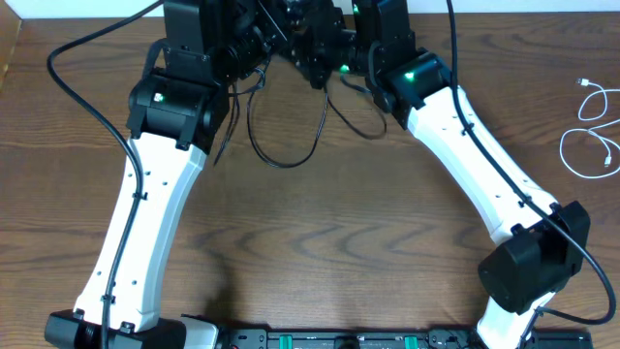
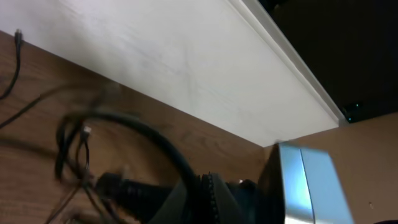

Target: Untangle cables

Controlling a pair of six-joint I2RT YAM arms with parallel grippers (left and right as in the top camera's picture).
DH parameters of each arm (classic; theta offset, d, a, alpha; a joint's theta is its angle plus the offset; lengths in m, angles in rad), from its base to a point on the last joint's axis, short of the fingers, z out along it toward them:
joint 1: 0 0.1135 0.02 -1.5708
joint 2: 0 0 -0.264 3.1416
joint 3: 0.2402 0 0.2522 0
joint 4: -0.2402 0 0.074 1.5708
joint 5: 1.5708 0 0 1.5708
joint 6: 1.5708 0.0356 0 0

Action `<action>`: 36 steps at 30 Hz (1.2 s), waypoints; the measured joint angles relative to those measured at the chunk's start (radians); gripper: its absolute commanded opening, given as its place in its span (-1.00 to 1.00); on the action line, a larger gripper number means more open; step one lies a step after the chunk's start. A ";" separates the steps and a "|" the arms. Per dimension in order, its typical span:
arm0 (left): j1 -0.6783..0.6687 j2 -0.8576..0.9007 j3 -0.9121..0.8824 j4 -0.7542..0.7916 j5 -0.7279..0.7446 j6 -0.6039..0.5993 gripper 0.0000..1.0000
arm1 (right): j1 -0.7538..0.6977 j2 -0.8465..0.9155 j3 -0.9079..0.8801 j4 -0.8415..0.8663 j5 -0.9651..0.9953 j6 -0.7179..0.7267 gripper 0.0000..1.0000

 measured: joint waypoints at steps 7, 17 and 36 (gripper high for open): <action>-0.001 0.000 0.000 -0.009 -0.004 0.050 -0.72 | -0.019 0.000 0.000 0.010 -0.009 0.086 -0.98; -0.006 0.000 -0.003 -0.112 -0.043 0.228 0.96 | -0.152 -0.028 0.000 -0.128 -0.039 0.175 -0.98; -0.017 0.267 -0.055 0.072 0.278 0.385 0.40 | -0.229 -0.114 -0.001 -0.292 -0.067 0.225 -0.98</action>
